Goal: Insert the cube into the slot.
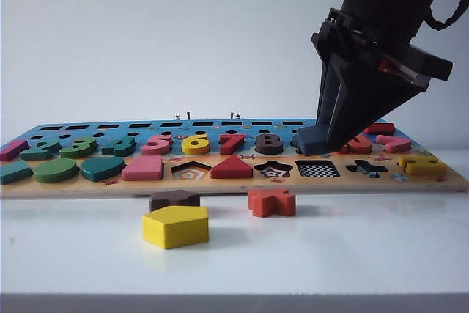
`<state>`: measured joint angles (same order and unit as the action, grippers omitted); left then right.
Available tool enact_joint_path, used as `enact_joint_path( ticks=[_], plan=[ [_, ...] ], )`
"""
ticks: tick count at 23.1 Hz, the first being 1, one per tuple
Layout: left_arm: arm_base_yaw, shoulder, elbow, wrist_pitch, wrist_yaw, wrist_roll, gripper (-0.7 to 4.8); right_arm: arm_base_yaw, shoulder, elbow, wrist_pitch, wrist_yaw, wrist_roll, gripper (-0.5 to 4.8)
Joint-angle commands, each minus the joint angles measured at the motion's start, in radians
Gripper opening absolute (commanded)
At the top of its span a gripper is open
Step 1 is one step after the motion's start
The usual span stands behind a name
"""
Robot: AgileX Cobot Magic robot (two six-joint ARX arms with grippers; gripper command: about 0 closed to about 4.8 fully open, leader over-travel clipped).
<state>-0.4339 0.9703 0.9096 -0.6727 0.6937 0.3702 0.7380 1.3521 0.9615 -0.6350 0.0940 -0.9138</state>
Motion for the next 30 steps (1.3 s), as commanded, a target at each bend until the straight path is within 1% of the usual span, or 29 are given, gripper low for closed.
enact_joint_path(
  ticks=[1,10,30],
  plan=[
    [0.001,-0.003,0.003,0.009,0.001,0.005,0.17,0.000,0.013,0.004,0.014,-0.004,-0.003,1.11],
    [0.001,-0.003,0.003,0.010,0.002,0.005,0.17,-0.003,0.051,0.004,0.033,-0.004,-0.003,1.11],
    [0.001,-0.003,0.003,0.010,0.001,0.005,0.17,-0.003,0.051,0.004,0.035,-0.004,-0.002,1.11]
  ],
)
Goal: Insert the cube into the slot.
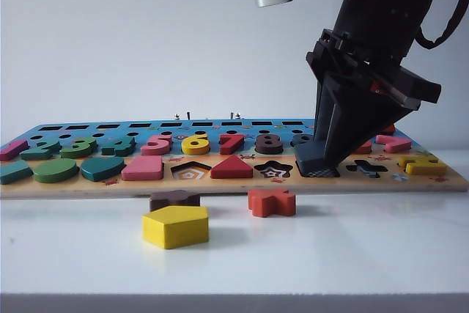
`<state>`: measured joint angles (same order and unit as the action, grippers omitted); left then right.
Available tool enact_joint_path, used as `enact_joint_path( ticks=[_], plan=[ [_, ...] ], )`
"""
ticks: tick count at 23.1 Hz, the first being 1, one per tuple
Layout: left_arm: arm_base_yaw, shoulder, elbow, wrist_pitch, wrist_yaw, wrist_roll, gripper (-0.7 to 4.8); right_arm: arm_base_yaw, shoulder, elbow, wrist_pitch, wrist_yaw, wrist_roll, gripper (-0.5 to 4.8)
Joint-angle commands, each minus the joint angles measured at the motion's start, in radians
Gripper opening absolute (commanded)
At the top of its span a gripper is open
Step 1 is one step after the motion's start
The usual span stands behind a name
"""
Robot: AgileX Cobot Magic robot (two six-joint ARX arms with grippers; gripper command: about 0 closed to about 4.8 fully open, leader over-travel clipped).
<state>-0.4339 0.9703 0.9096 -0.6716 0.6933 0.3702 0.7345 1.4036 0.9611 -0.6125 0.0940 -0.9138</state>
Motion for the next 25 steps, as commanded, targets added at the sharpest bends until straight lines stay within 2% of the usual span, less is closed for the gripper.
enact_joint_path(
  ticks=[1,25],
  plan=[
    [0.001,-0.003,0.003,0.008,0.002,0.005,0.17,0.000,0.000,0.005,0.013,-0.004,0.001,1.11],
    [0.001,-0.003,0.003,0.008,0.002,0.005,0.17,0.000,0.000,0.005,0.005,-0.003,0.035,1.32]
  ],
)
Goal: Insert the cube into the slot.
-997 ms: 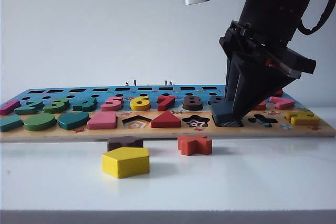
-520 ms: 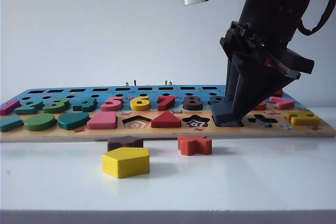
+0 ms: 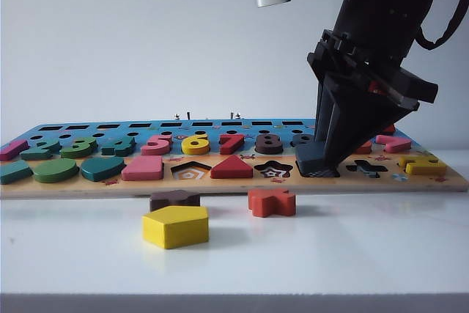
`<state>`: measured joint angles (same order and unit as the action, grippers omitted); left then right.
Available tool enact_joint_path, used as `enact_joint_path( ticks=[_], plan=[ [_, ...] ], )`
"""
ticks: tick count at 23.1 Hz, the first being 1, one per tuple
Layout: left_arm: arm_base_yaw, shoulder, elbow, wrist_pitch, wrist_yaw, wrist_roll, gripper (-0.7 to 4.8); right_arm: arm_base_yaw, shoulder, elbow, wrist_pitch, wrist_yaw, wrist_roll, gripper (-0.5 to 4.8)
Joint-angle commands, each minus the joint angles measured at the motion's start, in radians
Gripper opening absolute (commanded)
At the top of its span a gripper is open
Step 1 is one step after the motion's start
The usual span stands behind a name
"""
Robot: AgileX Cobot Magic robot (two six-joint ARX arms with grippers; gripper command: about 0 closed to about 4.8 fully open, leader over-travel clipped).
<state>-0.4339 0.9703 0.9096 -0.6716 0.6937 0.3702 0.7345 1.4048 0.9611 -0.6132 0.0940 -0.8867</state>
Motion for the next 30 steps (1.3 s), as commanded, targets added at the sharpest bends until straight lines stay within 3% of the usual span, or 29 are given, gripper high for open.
enact_joint_path(
  ticks=[1,30],
  plan=[
    [0.001,-0.003,0.003,0.008,0.001,0.005,0.17,0.000,-0.001,0.005,0.006,-0.003,0.008,1.36],
    [0.001,-0.003,0.003,0.005,-0.014,0.005,0.17,-0.001,-0.002,0.005,0.006,-0.004,0.049,1.80]
  ],
)
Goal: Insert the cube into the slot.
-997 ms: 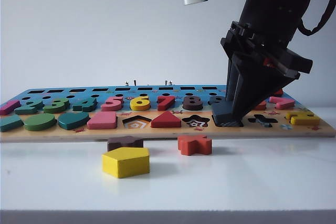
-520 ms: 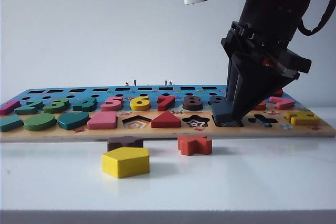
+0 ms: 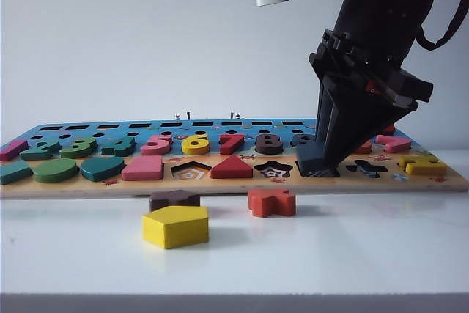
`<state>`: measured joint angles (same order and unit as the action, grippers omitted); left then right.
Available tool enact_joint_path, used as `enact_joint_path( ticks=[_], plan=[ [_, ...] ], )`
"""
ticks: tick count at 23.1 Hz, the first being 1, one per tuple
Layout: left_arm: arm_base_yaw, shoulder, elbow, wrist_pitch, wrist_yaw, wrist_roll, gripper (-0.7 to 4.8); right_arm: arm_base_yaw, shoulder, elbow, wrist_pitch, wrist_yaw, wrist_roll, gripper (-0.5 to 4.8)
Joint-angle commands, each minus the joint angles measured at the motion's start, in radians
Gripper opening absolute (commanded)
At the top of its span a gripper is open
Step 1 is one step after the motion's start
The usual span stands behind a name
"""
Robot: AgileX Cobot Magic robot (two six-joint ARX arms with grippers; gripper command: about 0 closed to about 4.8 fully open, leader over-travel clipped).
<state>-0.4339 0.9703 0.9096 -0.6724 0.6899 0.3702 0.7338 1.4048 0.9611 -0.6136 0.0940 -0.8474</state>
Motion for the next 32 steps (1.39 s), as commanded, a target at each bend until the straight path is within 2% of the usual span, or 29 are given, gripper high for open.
enact_joint_path(
  ticks=[1,5,6,8,16,20,26,30,32],
  plan=[
    [0.001,-0.003,0.003,0.005,-0.011,0.005,0.17,0.000,-0.001,0.005,0.006,-0.004,0.010,1.80],
    [0.001,-0.003,0.003,0.006,-0.010,0.005,0.17,-0.001,-0.001,0.005,0.005,-0.004,0.019,1.90],
    [0.001,-0.003,0.003,0.006,-0.010,0.005,0.17,-0.001,-0.002,0.005,0.006,-0.004,0.035,2.43],
    [0.001,-0.003,0.003,0.006,-0.010,0.005,0.17,-0.001,-0.002,0.005,0.006,-0.004,0.043,2.76],
    [0.001,-0.003,0.003,0.006,-0.010,0.004,0.17,-0.001,-0.002,0.005,0.006,-0.003,0.044,2.79],
    [0.001,-0.003,0.003,0.006,-0.010,0.004,0.17,0.000,-0.023,0.006,0.006,-0.005,0.085,2.79],
    [0.001,-0.003,0.003,0.006,-0.010,0.004,0.17,0.000,-0.153,0.011,0.011,0.002,0.267,2.78],
    [0.001,-0.003,0.003,0.010,-0.010,0.005,0.17,0.000,-0.240,0.006,0.041,-0.006,0.430,2.77],
    [0.001,-0.003,0.003,0.010,-0.010,0.004,0.17,-0.001,-0.310,-0.012,0.107,-0.008,0.542,2.67]
  ],
)
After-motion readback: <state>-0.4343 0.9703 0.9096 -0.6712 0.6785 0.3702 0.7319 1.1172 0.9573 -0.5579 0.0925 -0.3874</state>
